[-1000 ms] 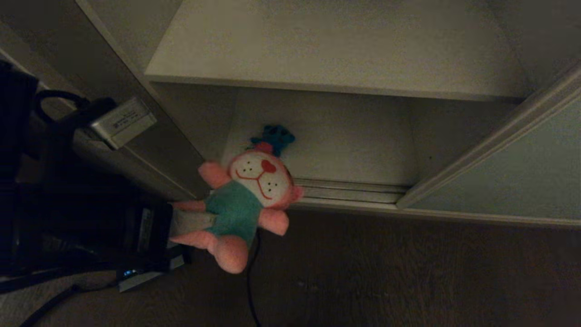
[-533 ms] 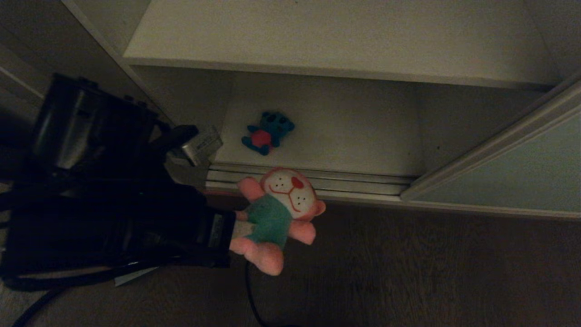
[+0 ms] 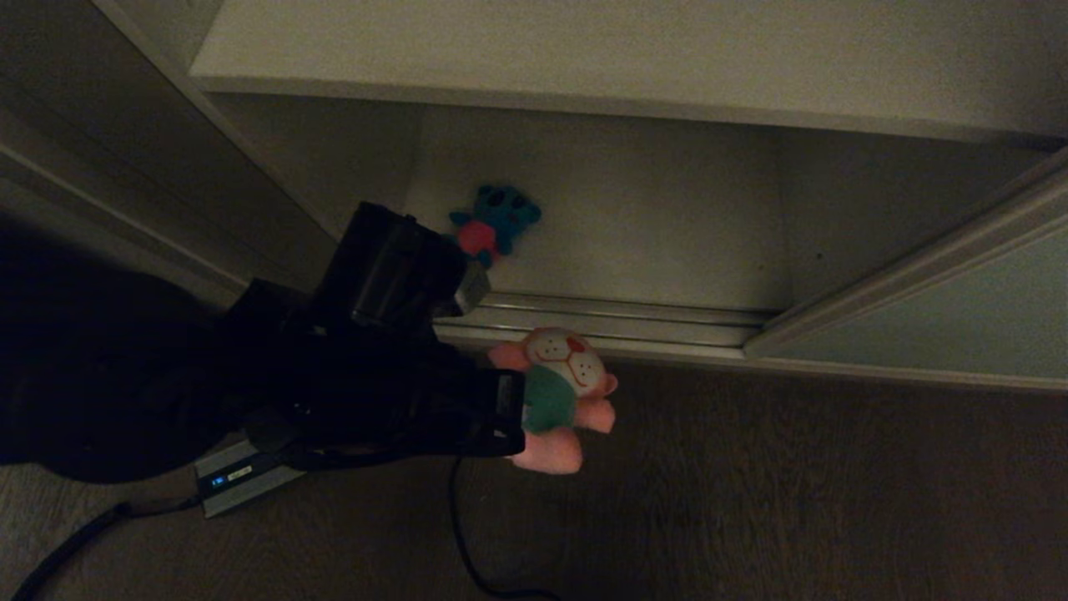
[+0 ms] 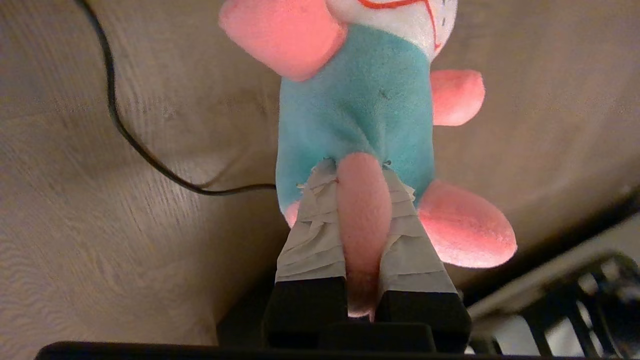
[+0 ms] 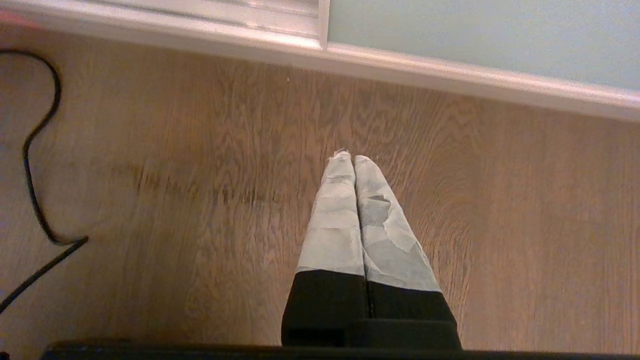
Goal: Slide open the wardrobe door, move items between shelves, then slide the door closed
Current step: Place the pink doll on the lower shelf
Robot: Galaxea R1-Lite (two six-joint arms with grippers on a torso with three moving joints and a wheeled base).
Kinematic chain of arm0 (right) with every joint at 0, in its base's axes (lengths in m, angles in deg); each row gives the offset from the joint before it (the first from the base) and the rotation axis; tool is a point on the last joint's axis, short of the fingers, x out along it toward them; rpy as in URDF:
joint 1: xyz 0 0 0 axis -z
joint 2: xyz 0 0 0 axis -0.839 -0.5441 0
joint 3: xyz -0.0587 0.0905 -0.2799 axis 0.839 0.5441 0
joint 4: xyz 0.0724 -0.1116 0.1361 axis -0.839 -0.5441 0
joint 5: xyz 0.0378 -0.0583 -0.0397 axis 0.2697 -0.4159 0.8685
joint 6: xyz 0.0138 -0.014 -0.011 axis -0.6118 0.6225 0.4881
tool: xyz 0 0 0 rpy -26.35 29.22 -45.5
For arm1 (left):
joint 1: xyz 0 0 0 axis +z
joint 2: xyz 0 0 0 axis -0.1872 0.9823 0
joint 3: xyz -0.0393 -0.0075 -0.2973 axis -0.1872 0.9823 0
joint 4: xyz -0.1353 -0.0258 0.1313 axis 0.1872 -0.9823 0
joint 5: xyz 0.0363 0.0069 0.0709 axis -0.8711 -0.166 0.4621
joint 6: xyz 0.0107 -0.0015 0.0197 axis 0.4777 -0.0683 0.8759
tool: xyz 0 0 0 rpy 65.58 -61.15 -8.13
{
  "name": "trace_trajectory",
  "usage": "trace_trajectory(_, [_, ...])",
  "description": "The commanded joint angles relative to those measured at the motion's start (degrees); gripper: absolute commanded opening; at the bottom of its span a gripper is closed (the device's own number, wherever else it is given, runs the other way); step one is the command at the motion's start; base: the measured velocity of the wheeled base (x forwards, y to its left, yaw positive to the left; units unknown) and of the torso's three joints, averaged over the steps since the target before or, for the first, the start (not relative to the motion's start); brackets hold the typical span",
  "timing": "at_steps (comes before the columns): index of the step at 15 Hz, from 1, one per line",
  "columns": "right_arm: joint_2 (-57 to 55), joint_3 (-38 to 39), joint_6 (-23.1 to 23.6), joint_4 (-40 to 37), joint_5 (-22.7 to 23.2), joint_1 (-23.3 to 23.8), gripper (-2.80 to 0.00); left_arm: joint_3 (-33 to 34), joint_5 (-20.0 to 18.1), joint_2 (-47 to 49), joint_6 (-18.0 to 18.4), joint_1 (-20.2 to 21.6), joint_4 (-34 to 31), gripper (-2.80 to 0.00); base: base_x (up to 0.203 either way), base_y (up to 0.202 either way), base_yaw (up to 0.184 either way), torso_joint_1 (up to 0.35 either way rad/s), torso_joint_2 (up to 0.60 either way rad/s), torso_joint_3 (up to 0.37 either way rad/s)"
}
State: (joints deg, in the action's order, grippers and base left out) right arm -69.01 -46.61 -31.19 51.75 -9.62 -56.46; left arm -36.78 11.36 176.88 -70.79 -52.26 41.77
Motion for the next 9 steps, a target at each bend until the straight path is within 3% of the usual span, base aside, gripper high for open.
trace_trajectory(1, [0.0,0.2,0.0,0.0,0.0,0.0,-2.80,-1.4,2.3,3.9,-0.2,0.0,0.2,-2.80,0.000,0.000,0.000,0.001,0.00,-0.187])
trace_trajectory(3, [0.0,0.2,0.0,0.0,0.0,0.0,-2.80,-1.4,3.8,5.1,-0.2,0.0,3.7,-2.80,0.000,0.000,0.000,0.003,0.00,-0.190])
trace_trajectory(6, [0.0,0.2,0.0,0.0,0.0,0.0,-2.80,-3.3,10.0,7.7,-0.5,0.0,8.6,-2.80,0.000,0.000,0.000,0.002,0.00,-0.201])
trace_trajectory(9, [0.0,0.2,0.0,0.0,0.0,0.0,-2.80,-6.2,12.1,9.5,-1.0,0.0,13.8,-2.80,0.000,0.000,0.000,0.003,0.00,-0.191])
